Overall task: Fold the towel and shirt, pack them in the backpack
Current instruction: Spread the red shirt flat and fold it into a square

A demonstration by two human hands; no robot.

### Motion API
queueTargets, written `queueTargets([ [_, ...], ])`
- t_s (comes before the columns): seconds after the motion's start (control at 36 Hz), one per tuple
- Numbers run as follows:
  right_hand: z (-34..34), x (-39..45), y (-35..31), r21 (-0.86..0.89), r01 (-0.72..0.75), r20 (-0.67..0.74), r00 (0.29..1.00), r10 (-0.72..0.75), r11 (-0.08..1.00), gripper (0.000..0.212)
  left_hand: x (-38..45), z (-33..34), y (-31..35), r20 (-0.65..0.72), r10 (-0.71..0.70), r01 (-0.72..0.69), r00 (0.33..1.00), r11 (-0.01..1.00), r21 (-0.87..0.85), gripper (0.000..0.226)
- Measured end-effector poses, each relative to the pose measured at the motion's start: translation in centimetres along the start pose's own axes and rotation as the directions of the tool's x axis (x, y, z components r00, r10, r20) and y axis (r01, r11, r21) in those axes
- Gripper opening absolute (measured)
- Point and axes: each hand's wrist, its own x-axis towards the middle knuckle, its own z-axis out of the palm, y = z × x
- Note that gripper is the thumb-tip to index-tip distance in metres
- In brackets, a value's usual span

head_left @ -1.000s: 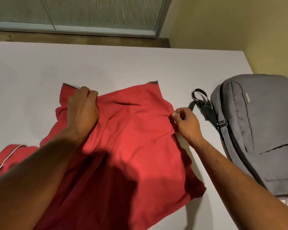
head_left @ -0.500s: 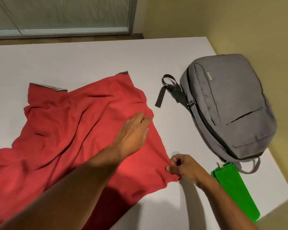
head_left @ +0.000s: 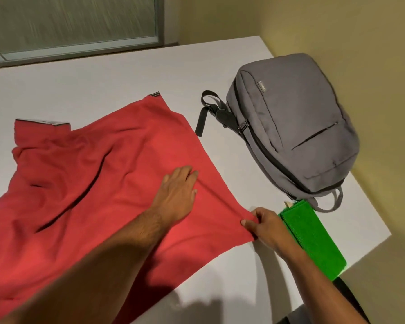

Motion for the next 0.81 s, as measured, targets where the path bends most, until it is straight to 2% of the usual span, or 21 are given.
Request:
queueTargets([
  [0.17, 0.6, -1.4, 0.4, 0.055, 0.086, -0.057, 0.995, -0.083, 0.995, 0.018, 0.5, 0.2, -0.7, -0.032, 0.001, 0.000, 0.999, 0.999, 0.033, 0.048],
  [0.31, 0.3, -1.2, 1.6, 0.083, 0.176, -0.003, 0.984, -0.176, 0.981, 0.021, 3.2, -1.1, -2.2, -0.091, -0.087, 0.088, 0.992, 0.996, 0.000, 0.036],
  [0.47, 0.1, -0.4, 2.4, 0.092, 0.241, 0.033, 0.969, -0.245, 0.966, 0.044, 7.7, -2.6, -6.1, -0.183, -0.209, 0.209, 0.961, 0.978, -0.017, 0.028],
  [0.58, 0.5, 0.3, 1.7, 0.211, 0.209, -0.053, 0.978, -0.202, 0.955, 0.025, 11.3, -3.9, -9.4, -0.249, -0.295, 0.291, 0.922, 0.955, -0.056, 0.022],
  [0.69, 1.1, 1.0, 1.5, 0.107, 0.206, -0.113, 0.974, -0.194, 0.973, 0.028, 14.8, -5.1, -12.2, -0.283, -0.237, 0.235, 0.929, 0.971, -0.039, 0.024],
  [0.81, 1.3, 1.3, 1.2, -0.057, 0.199, -0.102, 0.974, -0.204, 0.978, 0.029, 17.6, -5.9, -13.4, -0.288, -0.183, 0.187, 0.940, 0.982, -0.014, 0.024],
])
